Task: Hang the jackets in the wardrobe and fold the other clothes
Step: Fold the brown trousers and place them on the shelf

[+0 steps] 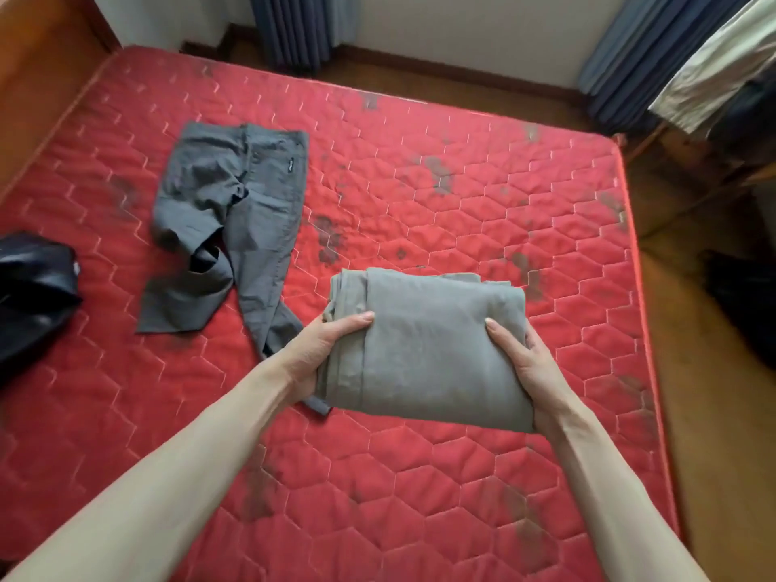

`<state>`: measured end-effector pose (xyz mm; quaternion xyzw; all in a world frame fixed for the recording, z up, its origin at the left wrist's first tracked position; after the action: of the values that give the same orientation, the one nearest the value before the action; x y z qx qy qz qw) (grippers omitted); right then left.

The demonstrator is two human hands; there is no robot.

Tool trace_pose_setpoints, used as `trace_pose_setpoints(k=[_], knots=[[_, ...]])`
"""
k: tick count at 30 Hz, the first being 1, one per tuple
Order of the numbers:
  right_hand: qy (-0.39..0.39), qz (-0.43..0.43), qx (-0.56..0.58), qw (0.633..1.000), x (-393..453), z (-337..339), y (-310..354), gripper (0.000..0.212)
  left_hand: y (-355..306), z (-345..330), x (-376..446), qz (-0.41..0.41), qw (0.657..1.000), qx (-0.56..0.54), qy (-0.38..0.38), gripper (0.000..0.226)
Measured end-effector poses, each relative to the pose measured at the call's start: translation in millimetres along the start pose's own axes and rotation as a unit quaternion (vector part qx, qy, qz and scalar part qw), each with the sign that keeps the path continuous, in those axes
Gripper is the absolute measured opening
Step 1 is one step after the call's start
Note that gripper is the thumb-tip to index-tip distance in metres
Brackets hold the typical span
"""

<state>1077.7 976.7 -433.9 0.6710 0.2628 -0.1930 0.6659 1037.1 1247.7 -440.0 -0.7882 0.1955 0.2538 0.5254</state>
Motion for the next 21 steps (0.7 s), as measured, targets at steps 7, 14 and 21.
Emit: trace_pose_setpoints(k=[7,14,21], knots=[[0.042,0.031,0.002,0.999,-91,-14,56,0.027,-44,-10,-119,-0.140,0.985,0.086,-0.044,0.061],[0.118,0.078,-0.054,0.988,-153,-60,96,0.028,-44,5,-223,-0.238,0.958,0.044,-0.153,0.059],[0.159,0.136,-0.119,0.971,-204,-139,116,0.018,-39,39,-314,-0.281,0.929,-0.031,-0.239,0.042]])
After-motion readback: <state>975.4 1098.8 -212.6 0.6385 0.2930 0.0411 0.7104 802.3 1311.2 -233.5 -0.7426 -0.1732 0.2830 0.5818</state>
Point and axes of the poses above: each hand's wrist, its own x-axis towards the middle knuckle, its own z-axis out of the back of the hand, y = z × x, the point moved 5 cm from there along x, towards the middle knuckle, and after that the axes turned 5 degrees about -z, right-handed, at the moved point
